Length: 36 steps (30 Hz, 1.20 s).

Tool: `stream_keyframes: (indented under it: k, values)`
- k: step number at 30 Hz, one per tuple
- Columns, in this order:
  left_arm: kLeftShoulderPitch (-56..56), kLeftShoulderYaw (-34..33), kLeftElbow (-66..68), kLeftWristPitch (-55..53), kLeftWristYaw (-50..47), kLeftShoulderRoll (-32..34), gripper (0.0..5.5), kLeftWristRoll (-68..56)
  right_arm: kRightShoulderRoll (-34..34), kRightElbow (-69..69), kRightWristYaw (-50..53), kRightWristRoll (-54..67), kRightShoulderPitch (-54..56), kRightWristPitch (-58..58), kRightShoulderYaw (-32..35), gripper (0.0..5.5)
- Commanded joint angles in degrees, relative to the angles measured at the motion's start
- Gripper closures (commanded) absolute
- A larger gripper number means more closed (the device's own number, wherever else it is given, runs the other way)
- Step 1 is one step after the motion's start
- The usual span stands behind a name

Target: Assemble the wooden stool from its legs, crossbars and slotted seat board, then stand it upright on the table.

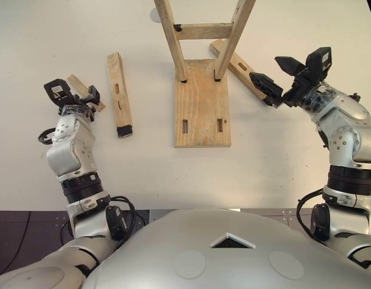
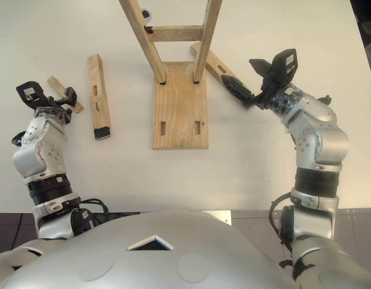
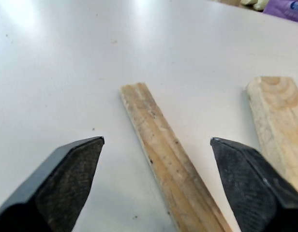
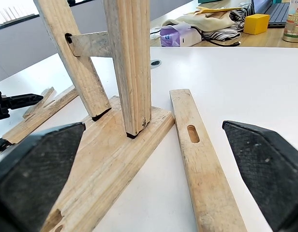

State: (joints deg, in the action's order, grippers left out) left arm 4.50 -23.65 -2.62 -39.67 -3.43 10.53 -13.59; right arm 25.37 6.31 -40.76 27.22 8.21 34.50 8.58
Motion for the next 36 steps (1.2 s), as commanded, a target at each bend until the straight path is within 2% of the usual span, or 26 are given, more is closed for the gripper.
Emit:
stream_keyframes:
  k: [1,8,20,22,24,29,33,36]
  values:
    - [-0.46,-0.09,0.13,-5.84,-0.67,-0.50,1.46,-1.09,0.49,-0.38,0.33,-0.01,0.49,0.96,-1.12,0.28]
    - [-1.45,-0.01,3.48,-12.69,1.91,1.62,2.36,-2.18,0.11,-0.89,1.03,-0.73,-0.60,0.33,-2.35,0.28]
    - [-2.03,3.02,7.91,-10.41,5.31,4.56,4.02,-0.70,0.24,-2.45,1.48,-1.29,-0.09,-1.02,-3.54,0.28]
    - [-0.98,1.13,6.90,-5.97,4.72,3.38,4.24,-1.50,0.40,-2.68,1.27,-1.33,0.10,-1.15,-3.52,0.28]
    - [2.09,-0.58,3.62,3.21,4.32,1.81,4.25,-2.46,0.92,-2.80,0.97,-1.06,0.48,-1.01,-2.98,0.28]
    - [8.84,0.53,-2.37,25.00,8.87,3.05,4.25,-2.03,0.61,-3.01,1.44,2.37,2.53,0.23,1.25,0.28]
    - [13.60,7.81,-9.84,35.59,18.37,3.44,4.25,-3.87,-2.30,4.51,2.08,24.38,6.09,10.48,11.42,0.28]
    - [16.01,13.60,-10.44,40.12,24.00,3.09,4.25,-3.65,-4.54,9.35,8.61,36.95,11.16,13.49,14.06,0.28]
